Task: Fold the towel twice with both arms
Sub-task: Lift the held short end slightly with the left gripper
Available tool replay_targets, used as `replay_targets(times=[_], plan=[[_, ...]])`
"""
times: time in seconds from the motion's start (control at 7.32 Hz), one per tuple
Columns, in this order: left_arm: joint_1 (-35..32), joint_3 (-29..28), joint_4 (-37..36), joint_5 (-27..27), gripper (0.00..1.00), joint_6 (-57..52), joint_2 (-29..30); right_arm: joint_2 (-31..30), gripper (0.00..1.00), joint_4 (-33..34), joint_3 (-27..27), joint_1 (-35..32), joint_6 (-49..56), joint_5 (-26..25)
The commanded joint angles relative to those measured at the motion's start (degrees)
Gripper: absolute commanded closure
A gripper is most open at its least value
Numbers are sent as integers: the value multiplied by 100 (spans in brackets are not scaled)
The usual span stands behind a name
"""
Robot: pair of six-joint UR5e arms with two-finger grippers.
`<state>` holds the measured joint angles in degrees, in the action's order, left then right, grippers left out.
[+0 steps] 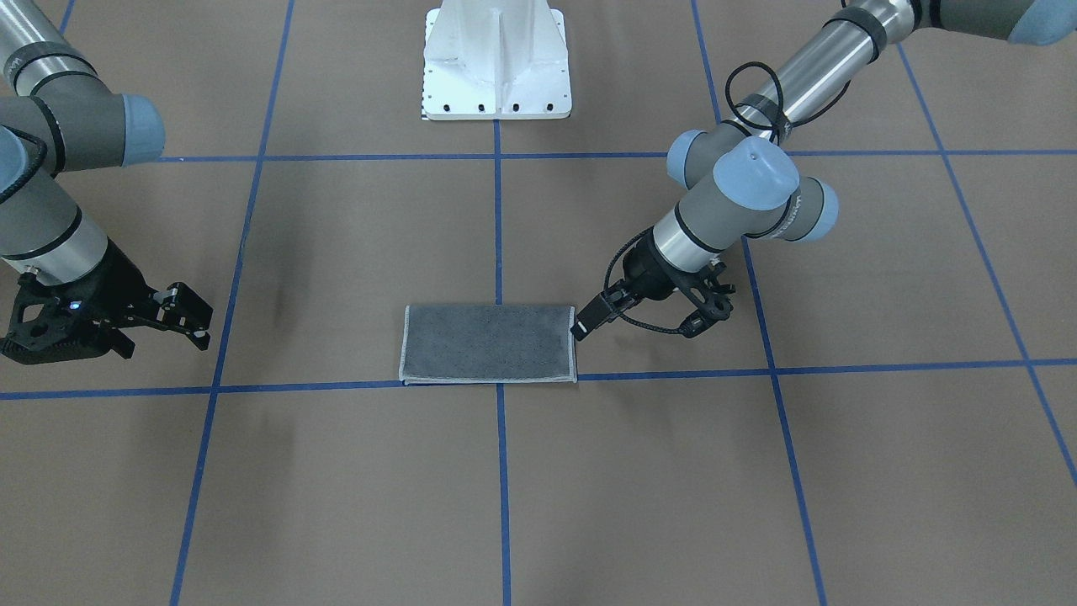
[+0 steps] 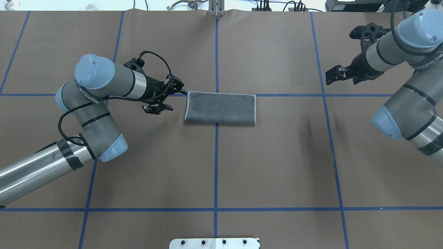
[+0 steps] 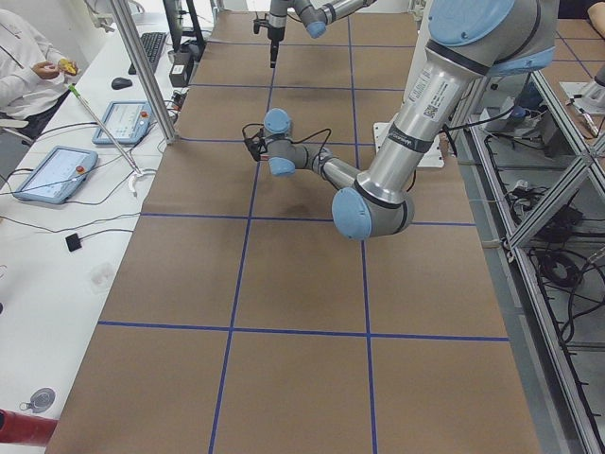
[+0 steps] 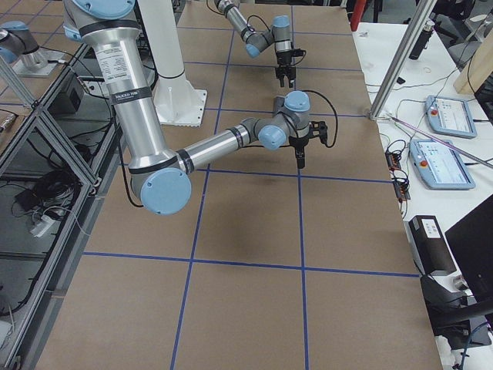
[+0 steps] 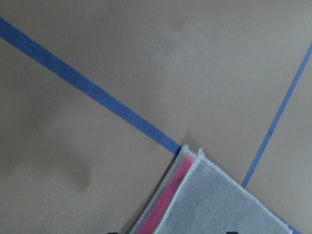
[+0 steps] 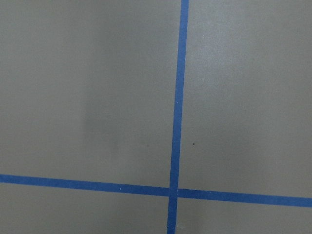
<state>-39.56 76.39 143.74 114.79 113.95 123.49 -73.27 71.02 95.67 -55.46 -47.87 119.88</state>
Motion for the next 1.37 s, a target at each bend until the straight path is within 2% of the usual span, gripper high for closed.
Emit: replay_targets(times=[0.0, 0.68, 0.96, 1.23], plan=[[315, -1, 22, -605, 21, 259, -61, -3, 2, 0, 22, 0, -3, 0], [677, 78, -4, -897, 21, 549, -26, -12, 2, 9, 22, 0, -3, 0], [695, 69, -4, -906, 38, 549, -26, -3, 2, 9, 22, 0, 6, 9], [695, 69, -4, -897, 40, 488, -53, -3, 2, 9, 22, 9, 5, 9]])
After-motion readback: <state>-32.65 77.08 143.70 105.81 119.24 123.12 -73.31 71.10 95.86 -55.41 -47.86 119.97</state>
